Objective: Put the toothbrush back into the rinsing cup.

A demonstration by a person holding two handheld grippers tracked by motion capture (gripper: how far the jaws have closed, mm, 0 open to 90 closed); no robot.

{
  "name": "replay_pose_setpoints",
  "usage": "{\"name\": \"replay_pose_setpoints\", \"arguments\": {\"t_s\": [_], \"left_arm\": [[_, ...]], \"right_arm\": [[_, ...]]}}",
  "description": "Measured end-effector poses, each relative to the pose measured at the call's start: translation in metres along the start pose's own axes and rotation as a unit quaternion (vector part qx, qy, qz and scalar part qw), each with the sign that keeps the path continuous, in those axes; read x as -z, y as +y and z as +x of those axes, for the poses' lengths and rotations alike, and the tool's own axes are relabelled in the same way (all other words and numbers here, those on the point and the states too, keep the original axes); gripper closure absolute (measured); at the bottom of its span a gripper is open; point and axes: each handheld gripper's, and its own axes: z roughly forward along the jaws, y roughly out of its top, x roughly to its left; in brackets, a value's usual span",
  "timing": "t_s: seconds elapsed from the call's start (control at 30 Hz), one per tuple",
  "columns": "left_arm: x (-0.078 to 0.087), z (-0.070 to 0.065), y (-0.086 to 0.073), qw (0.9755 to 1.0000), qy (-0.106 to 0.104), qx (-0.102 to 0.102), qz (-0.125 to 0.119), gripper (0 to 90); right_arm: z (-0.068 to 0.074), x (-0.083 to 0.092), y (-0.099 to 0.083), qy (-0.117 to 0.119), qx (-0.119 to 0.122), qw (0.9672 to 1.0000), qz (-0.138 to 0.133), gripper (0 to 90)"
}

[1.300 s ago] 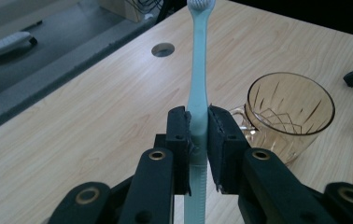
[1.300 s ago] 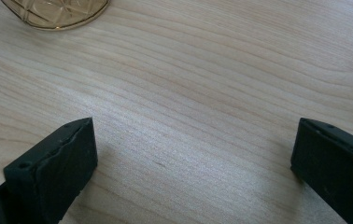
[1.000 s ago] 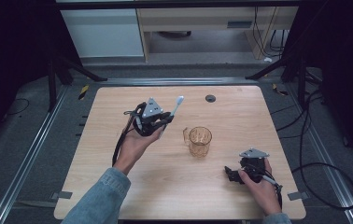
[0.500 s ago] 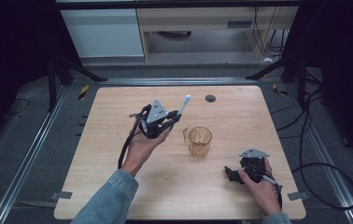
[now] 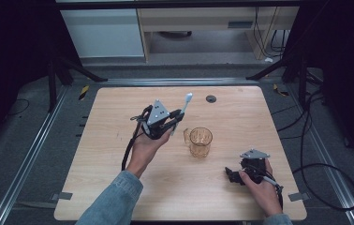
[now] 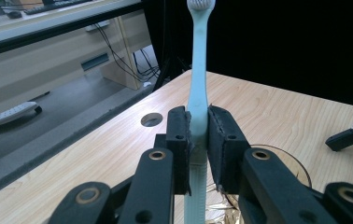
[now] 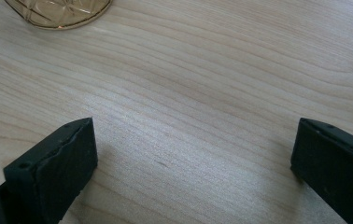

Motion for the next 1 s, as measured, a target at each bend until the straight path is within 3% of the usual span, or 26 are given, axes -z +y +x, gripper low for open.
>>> {"name": "replay_pose_setpoints", "arguments": {"t_s": [0.37, 0.63, 1.0], "left_arm": [[-0.003, -0.004, 0.002, 0.9998, 0.002, 0.008, -0.018, 78.6], [-0.006, -0.005, 0.001, 0.9988, 0.003, 0.017, -0.045, 78.6], [-0.012, -0.01, -0.001, 0.9975, 0.005, 0.011, -0.069, 78.6]], "right_arm": [[0.0, 0.0, 0.0, 0.001, 0.002, 1.0, 0.0, 0.8], [0.0, 0.0, 0.0, 0.003, 0.003, 1.0, 0.0, 0.7], [0.0, 0.0, 0.0, 0.003, 0.004, 1.0, 0.0, 0.8]]}}
